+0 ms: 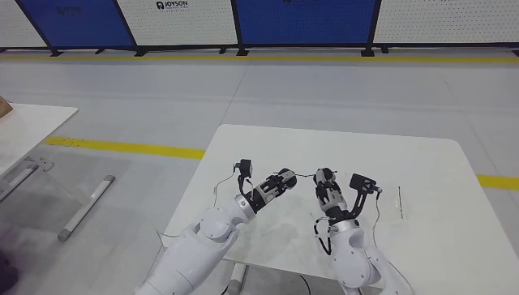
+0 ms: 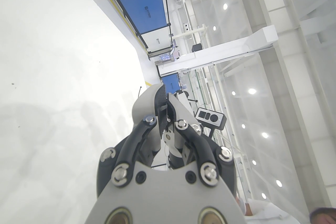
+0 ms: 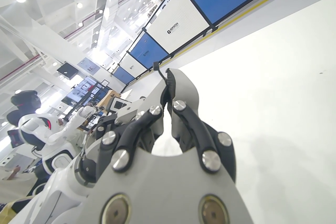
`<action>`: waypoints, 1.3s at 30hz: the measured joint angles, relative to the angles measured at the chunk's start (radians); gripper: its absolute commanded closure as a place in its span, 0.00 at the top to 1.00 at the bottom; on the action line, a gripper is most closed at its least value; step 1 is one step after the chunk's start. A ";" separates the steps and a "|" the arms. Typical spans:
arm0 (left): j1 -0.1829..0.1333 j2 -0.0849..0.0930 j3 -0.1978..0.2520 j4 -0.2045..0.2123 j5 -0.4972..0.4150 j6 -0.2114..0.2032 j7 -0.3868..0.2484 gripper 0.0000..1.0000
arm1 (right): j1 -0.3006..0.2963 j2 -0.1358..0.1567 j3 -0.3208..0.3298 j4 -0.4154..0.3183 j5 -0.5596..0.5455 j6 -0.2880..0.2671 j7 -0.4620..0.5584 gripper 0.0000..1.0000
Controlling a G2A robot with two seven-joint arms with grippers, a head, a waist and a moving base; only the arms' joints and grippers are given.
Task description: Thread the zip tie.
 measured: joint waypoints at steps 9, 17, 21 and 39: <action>0.000 0.000 0.000 0.000 0.000 0.000 0.000 0.00 | 0.007 -0.009 -0.002 0.022 -0.002 -0.001 -0.004 0.00; 0.000 0.000 0.000 0.000 0.000 0.000 0.000 0.00 | 0.002 -0.013 0.002 0.026 -0.009 -0.017 -0.003 0.00; 0.000 0.000 0.000 0.000 0.000 0.000 0.000 0.00 | 0.001 -0.015 0.001 0.027 -0.011 -0.019 0.004 0.00; 0.000 0.000 0.000 0.000 0.000 0.000 0.000 0.00 | 0.022 -0.025 0.023 0.073 0.035 -0.082 0.032 0.00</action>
